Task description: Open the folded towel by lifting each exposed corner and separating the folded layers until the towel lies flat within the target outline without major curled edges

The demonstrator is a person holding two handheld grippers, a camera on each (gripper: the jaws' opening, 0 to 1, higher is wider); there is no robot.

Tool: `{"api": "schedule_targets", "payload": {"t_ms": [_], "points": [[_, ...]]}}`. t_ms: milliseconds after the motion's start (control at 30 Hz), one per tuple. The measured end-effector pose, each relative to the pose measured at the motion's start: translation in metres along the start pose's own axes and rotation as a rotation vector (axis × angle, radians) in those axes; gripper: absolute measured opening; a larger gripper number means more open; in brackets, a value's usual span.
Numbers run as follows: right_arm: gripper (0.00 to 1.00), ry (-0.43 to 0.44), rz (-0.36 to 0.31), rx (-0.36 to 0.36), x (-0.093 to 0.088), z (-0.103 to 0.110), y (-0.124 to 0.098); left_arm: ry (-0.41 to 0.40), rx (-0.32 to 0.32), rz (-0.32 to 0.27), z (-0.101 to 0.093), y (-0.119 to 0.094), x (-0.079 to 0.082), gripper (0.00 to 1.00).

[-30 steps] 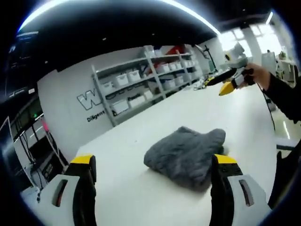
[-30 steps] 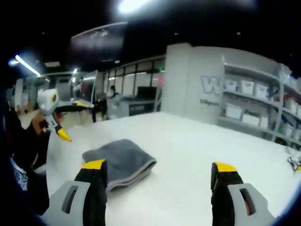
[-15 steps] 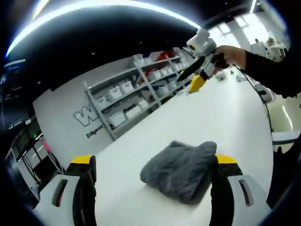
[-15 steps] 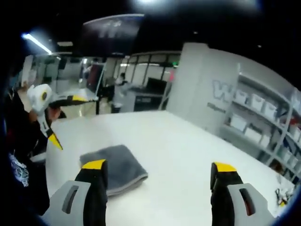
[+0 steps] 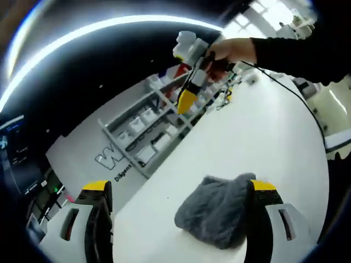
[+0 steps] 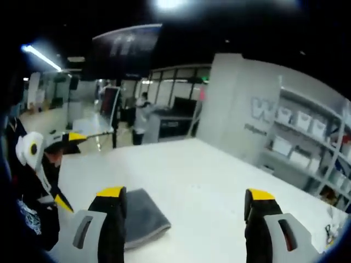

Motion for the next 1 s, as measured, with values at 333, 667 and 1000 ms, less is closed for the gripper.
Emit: {"api": "schedule_targets", "payload": {"t_ms": [333, 667, 1000], "points": [[0.85, 0.277, -0.128, 0.205, 0.007, 0.002, 0.017, 0.27, 0.093, 0.055, -0.009, -0.004, 0.021, 1.0], [0.83, 0.321, -0.161, 0.275, -0.04, 0.018, 0.037, 0.304, 0.122, 0.062, -0.015, -0.007, 0.028, 1.0], [0.78, 0.382, -0.15, 0.313, -0.075, 0.018, 0.049, 0.322, 0.136, 0.121, -0.014, 0.001, 0.023, 1.0]]}}
Point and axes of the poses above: the point that each gripper's makers call its tool centre point, and the gripper's own axes: y roughly forward along the fingers, z roughly to its left, x roughly out of its top, the point moved 5 cm from there along -y, roughly backward along the fingers, and after that the axes turned 7 degrees about y, right-handed, at the moved point
